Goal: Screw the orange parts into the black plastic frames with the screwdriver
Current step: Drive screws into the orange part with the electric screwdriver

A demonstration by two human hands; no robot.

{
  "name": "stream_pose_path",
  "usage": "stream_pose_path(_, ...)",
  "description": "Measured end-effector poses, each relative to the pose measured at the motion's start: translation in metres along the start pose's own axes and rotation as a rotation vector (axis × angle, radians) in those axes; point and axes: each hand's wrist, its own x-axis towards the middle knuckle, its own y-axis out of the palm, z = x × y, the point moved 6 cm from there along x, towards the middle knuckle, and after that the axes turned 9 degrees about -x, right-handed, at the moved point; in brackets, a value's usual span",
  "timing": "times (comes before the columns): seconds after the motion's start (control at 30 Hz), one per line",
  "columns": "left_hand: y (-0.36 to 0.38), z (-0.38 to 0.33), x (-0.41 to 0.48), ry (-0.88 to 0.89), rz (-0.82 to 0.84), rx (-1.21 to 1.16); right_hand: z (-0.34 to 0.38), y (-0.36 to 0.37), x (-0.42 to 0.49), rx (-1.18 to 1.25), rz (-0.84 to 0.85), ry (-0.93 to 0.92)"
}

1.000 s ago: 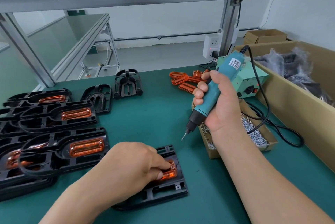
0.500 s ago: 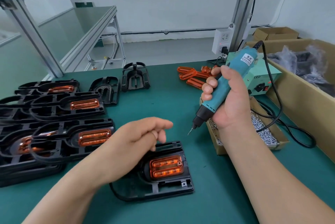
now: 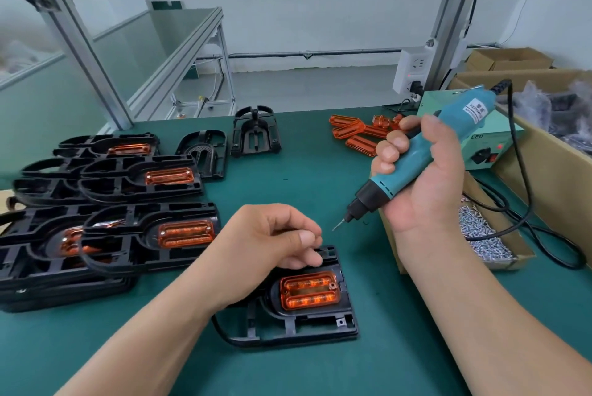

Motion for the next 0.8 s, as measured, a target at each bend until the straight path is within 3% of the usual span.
stream_pose_path(0.13, 0.000, -0.002, 0.001, 0.052, -0.034, 0.041, 0.005, 0.003, -0.003, 0.040, -0.002, -0.036)
stream_pose_path(0.43, 0.008, 0.002, 0.001, 0.010, 0.028, -0.242, 0.010, 0.013, -0.011, 0.086, 0.020, -0.080)
stream_pose_path(0.8, 0.013, 0.002, 0.000, -0.007, 0.057, -0.343, 0.007, 0.016, -0.013, 0.050, 0.043, -0.077)
